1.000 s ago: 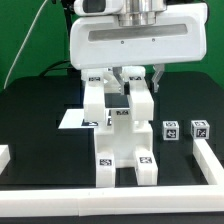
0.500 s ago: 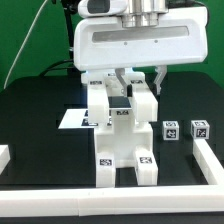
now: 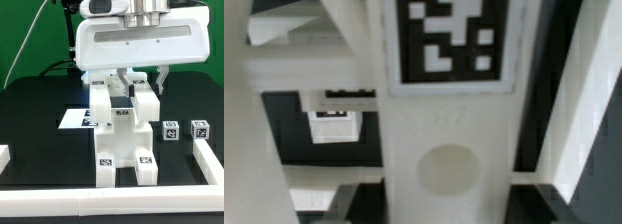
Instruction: Assemble chair
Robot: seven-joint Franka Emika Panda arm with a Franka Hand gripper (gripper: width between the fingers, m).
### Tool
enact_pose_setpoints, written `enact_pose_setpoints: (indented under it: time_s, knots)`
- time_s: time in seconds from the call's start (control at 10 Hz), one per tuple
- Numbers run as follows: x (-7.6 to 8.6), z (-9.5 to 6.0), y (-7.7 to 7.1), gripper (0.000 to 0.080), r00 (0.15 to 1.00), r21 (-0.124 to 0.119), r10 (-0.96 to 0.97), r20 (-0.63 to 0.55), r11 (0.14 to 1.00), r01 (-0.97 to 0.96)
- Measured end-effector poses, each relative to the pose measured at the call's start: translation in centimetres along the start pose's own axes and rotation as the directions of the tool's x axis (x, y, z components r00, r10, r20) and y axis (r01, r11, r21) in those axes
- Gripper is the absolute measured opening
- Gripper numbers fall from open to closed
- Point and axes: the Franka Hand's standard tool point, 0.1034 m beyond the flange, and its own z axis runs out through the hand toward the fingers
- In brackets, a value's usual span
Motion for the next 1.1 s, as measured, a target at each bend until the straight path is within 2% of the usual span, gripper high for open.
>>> enact_pose_setpoints:
  time_s: [0.8, 1.1]
  knots:
    - [-0.07, 0.01, -0.49, 0.0284, 1.0, 0.001, -0.009, -0.018, 1.0, 0.009]
    - [0.63, 0.08, -0.3, 0.0284, 0.998, -0.008, -0.029, -0.06, 1.0, 0.028]
